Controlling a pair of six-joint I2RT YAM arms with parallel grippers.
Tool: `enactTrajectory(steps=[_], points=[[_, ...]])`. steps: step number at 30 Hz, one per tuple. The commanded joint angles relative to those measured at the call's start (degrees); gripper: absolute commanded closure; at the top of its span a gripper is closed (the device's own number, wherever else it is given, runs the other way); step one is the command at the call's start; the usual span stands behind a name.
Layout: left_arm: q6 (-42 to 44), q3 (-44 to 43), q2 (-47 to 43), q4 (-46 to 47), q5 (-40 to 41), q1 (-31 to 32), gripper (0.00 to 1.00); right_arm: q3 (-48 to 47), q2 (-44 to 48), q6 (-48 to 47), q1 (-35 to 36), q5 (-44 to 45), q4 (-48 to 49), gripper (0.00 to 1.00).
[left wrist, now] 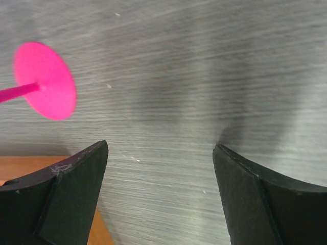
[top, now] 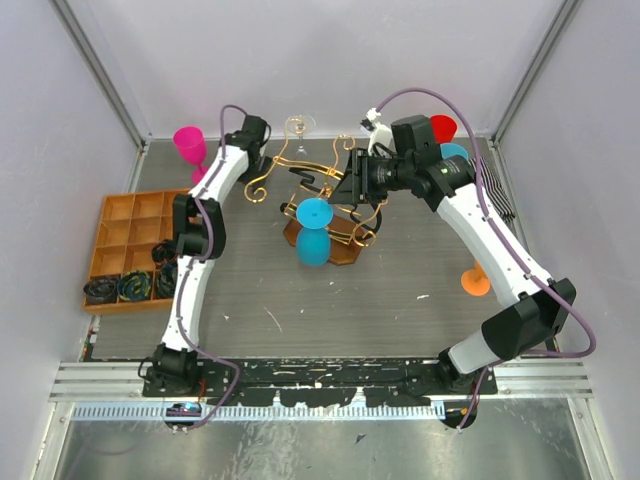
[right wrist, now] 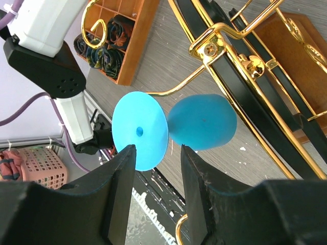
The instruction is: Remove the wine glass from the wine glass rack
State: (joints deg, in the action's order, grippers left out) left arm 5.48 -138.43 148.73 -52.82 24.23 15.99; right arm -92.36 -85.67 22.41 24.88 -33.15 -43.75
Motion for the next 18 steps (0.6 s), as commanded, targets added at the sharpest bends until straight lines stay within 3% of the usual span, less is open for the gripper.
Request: enactTrajectory(steps=[1, 6, 10, 18], points=[[-5.3, 1.0, -1.2, -8.2, -19.6, -1.8, 0.08, -2.7, 1.1, 0.4, -0.2, -0.6, 1.9, 0.54], [-7.4, -6.4, -3.3, -11.9, -29.6, -3.7, 0.07, -2.9, 1.1, 0.8, -0.1, -0.2, 1.8, 0.55], [-9.6, -7.4, -8.8, -10.5, -32.8, -3.9, 0.05, -3.5, 1.1, 0.9, -0.2, 2.6, 0.9, 0.54], [-14.2, -9.0, -23.4, -5.6, -26.7, -4.8, 0.05, -7.9, -0.2, 0.2, -0.1, 7.0, -2.3, 0.52]])
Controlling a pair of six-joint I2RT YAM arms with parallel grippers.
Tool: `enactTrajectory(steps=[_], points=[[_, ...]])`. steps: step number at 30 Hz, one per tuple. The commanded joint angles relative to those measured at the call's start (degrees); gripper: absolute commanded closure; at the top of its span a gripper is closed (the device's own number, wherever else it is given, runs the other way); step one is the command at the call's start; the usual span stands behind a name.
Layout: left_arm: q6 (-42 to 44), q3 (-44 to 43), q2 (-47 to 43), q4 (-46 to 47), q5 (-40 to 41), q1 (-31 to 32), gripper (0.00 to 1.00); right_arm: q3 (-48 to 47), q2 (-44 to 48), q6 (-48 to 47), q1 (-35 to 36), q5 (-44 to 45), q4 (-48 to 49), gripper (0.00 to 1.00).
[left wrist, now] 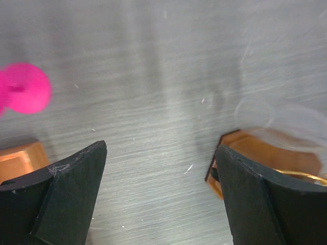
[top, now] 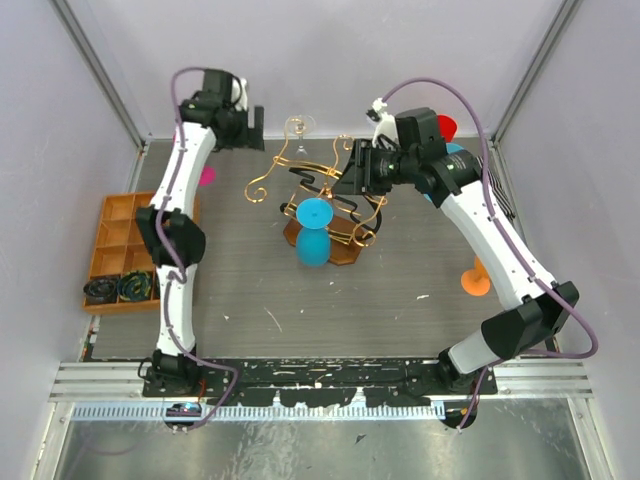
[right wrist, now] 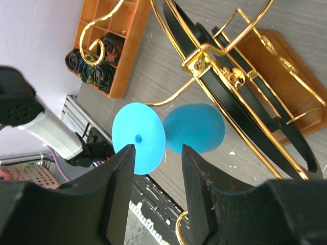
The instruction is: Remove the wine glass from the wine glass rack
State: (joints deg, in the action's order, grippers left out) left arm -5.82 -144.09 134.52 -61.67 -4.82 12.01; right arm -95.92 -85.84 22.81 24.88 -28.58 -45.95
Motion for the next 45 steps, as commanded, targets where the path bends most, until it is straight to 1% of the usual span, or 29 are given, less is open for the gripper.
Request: enactTrajectory(steps=[1, 2, 4, 5, 6, 8, 9, 11, 13, 17, 18, 22, 24, 30, 37, 40, 43, 45], points=[[-3.3, -2.7, -11.2, 3.7, 4.3, -0.9, 0.05, -4.8, -0.1, -0.1, -0.2, 2.7, -0.1, 0.52], [-3.8, -1.8, -13.3, 4.2, 5.0, -0.9, 0.05, -5.3, -0.2, 0.1, -0.1, 2.8, -0.2, 0.52], [-5.2, 1.8, -18.4, 5.2, 6.4, -0.9, 0.09, -6.0, -0.4, 0.6, -0.2, 2.8, -0.3, 0.52], [-6.3, 4.9, -22.4, 6.0, 6.4, -0.9, 0.10, -6.3, -0.6, 1.0, -0.1, 2.5, -0.5, 0.52], [-6.7, 9.1, -26.2, 7.9, 5.4, -0.8, 0.11, -6.2, -0.6, 1.3, 0.0, 2.3, -0.5, 0.51], [-8.2, 21.3, -33.3, 11.7, 4.6, -0.3, 0.11, -5.9, -0.7, 2.0, 0.3, 1.8, -1.0, 0.51], [-8.4, 25.5, -36.7, 12.8, 3.5, -0.1, 0.11, -5.7, -0.7, 2.1, 0.5, 1.6, -1.4, 0.51], [-9.7, 32.5, -42.9, 12.4, 4.6, 0.9, 0.12, -5.6, -1.0, 2.2, 1.2, 2.2, -3.4, 0.51], [-12.5, 38.6, -49.2, 11.3, 5.8, 1.3, 0.16, -4.0, -0.7, 2.2, 1.9, 2.2, -4.4, 0.51], [-15.7, 46.3, -59.9, 8.6, 2.8, 1.7, 0.18, 0.1, 0.4, 2.9, 3.1, 1.9, -3.7, 0.51], [-16.0, 47.5, -63.2, 8.0, 2.1, 1.8, 0.18, 1.7, 0.9, 3.6, 3.4, 2.0, -2.6, 0.51], [-17.3, 49.7, -69.4, 4.9, -0.8, 1.9, 0.18, 3.8, 0.9, 4.2, 4.7, 1.9, -2.1, 0.51], [-17.4, 50.4, -70.9, 3.5, -2.1, 1.8, 0.18, 4.6, 0.9, 4.8, 5.3, 1.3, -1.2, 0.52], [-17.6, 53.3, -73.1, 1.6, -2.4, 1.9, 0.18, 5.8, 1.4, 6.6, 6.7, 0.5, 1.5, 0.61], [-18.3, 55.2, -74.0, 1.8, -3.2, 1.8, 0.18, 4.7, 2.5, 6.9, 6.7, 0.9, 1.4, 0.80], [-18.8, 55.5, -74.0, 1.8, -3.4, 1.8, 0.19, 4.5, 2.4, 6.9, 6.7, 0.8, 1.3, 0.85], [-18.9, 55.7, -74.1, 1.7, -3.4, 1.8, 0.19, 4.7, 2.5, 7.3, 6.7, 0.3, 1.7, 0.99], [-19.0, 55.9, -74.2, 1.5, -3.4, 1.9, 0.19, 4.6, 2.8, 7.6, 6.8, 0.1, 2.2, 0.99]])
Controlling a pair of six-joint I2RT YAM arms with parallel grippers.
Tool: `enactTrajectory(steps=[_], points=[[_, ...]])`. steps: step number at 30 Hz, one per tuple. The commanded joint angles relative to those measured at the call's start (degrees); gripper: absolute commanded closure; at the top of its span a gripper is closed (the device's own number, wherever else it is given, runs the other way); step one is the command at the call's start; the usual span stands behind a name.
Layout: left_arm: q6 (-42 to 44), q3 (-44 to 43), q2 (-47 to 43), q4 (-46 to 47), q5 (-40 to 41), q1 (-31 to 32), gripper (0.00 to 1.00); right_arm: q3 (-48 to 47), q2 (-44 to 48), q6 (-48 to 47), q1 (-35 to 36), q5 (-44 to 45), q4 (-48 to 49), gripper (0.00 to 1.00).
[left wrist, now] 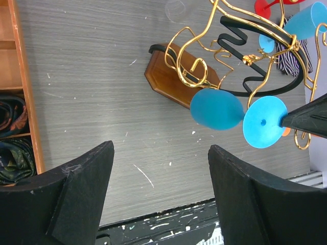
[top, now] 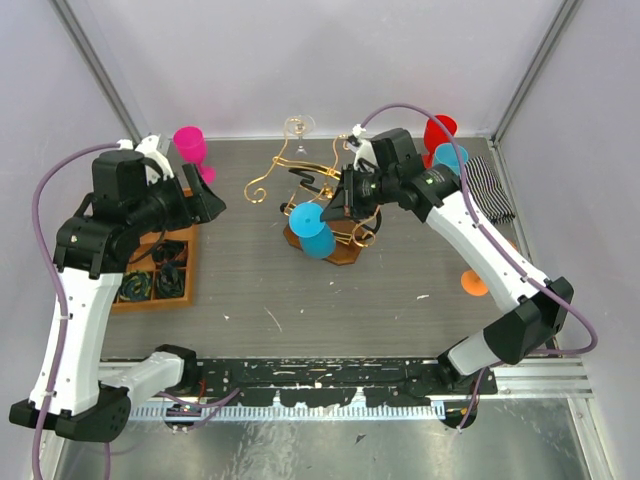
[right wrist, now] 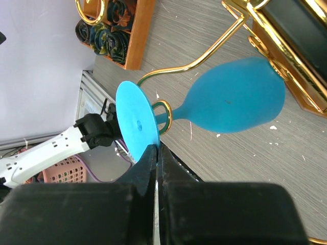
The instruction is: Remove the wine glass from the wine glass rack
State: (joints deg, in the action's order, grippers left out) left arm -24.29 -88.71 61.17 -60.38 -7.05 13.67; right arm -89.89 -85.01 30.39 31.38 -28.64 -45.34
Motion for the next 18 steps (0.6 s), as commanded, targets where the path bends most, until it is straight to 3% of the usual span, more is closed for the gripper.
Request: enactTrajectory(steps=[1, 12, 15, 18], points=[[-0.6, 0.6, -1.0, 0.3, -1.1, 0.1, 0.19, -1.6, 2.1, 0.1, 0.3, 0.1, 1.9, 0.99], [-1.6, 1.4, -1.8, -0.1, -0.6, 0.2, 0.19, -4.2, 0.9, 1.6, 0.2, -2.3, 4.6, 0.98], [-1.7, 1.3, -2.0, -0.4, -0.1, 0.2, 0.19, -4.0, 0.2, 1.9, 0.2, -4.0, 5.2, 0.73], [-2.0, 1.3, -2.0, -0.5, 0.0, 0.1, 0.19, -3.5, -0.5, 1.8, 0.2, -5.2, 5.6, 0.67]])
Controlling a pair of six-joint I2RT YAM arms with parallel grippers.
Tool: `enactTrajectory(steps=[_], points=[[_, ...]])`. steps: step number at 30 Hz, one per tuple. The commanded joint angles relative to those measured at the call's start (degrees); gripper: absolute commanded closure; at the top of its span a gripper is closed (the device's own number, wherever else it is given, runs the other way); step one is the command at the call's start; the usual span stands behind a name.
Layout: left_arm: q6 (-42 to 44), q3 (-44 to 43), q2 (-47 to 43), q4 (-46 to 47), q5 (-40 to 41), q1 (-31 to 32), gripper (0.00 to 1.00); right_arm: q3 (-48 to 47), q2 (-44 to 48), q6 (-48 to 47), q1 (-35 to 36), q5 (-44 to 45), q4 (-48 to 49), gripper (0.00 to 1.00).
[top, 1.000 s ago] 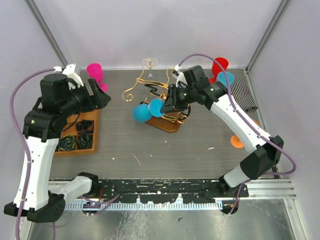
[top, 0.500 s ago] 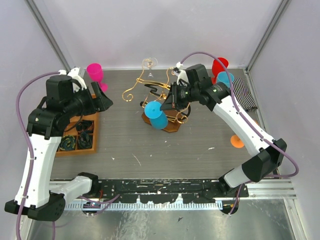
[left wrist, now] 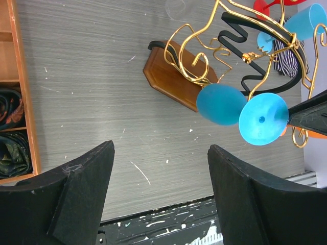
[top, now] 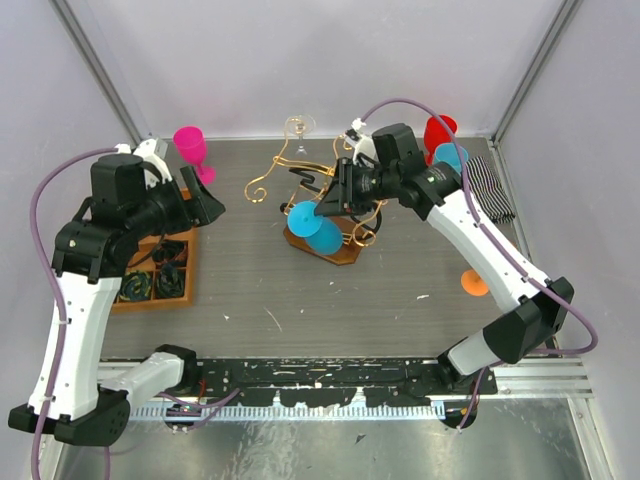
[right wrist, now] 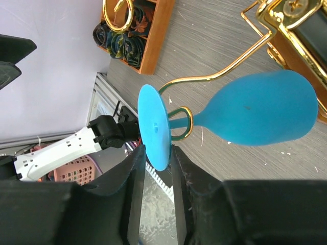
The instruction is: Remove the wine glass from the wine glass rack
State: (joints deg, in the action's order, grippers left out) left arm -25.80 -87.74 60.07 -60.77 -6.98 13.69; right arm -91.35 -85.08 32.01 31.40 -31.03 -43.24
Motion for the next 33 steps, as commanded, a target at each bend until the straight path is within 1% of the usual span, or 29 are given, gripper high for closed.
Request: enactTrajectory(steps=[1, 2, 4, 5, 7, 13, 19, 20, 22, 24, 26, 28, 31, 33], points=[[-0.7, 0.3, -0.8, -0.1, -0.2, 0.1, 0.19, -1.9, -0.7, 0.1, 0.2, -3.3, 3.6, 0.67], [-0.8, 0.3, -0.8, 0.0, -0.4, 0.2, 0.19, -1.7, -0.8, 0.1, 0.2, -3.8, 4.0, 0.70], [-0.9, 0.2, -0.7, -0.1, -0.4, 0.2, 0.19, -1.7, -0.9, 0.2, 0.2, -4.1, 4.5, 0.90], [-1.0, 0.0, -0.7, -0.1, -0.5, 0.2, 0.20, -1.9, -1.0, 0.2, 0.2, -4.1, 4.5, 0.98], [-1.1, -0.2, -0.5, -0.2, -0.6, 0.1, 0.20, -2.6, -1.1, 0.1, 0.2, -4.3, 4.7, 0.99], [-1.3, -0.2, -0.9, -0.6, -0.6, 0.1, 0.20, -4.0, -1.5, 0.8, -0.4, -3.7, 5.1, 1.00], [-1.2, 0.0, -1.4, -1.2, -0.2, 0.2, 0.20, -4.1, -1.5, 1.4, -1.9, -5.1, 6.1, 1.00], [-1.3, 0.1, -1.5, -1.1, -0.1, 0.1, 0.20, -4.0, -1.8, 1.1, -1.9, -5.0, 5.8, 0.98], [-1.3, 0.1, -1.5, -1.3, -0.1, 0.2, 0.20, -3.2, -1.7, 0.5, -1.9, -4.3, 5.1, 0.85], [-1.3, 0.1, -1.6, -1.5, -0.2, 0.2, 0.20, -2.2, -0.9, 0.0, -2.4, -2.8, 4.9, 0.67], [-1.1, 0.2, -1.6, -1.5, 0.0, 0.2, 0.20, -1.8, -0.2, -0.8, -3.2, -2.1, 4.3, 0.56], [-1.1, 0.3, -1.6, -1.8, 0.0, 0.2, 0.20, -1.7, 0.2, -1.7, -4.1, -1.4, 3.2, 0.50], [-1.3, 0.5, -1.5, -1.8, 0.0, 0.1, 0.20, -1.5, -0.3, -2.3, -4.4, -2.4, 2.2, 0.47], [-1.5, 0.8, -1.5, -1.6, -0.2, 0.1, 0.20, -1.0, -1.0, -2.5, -4.3, -3.6, 2.2, 0.47]])
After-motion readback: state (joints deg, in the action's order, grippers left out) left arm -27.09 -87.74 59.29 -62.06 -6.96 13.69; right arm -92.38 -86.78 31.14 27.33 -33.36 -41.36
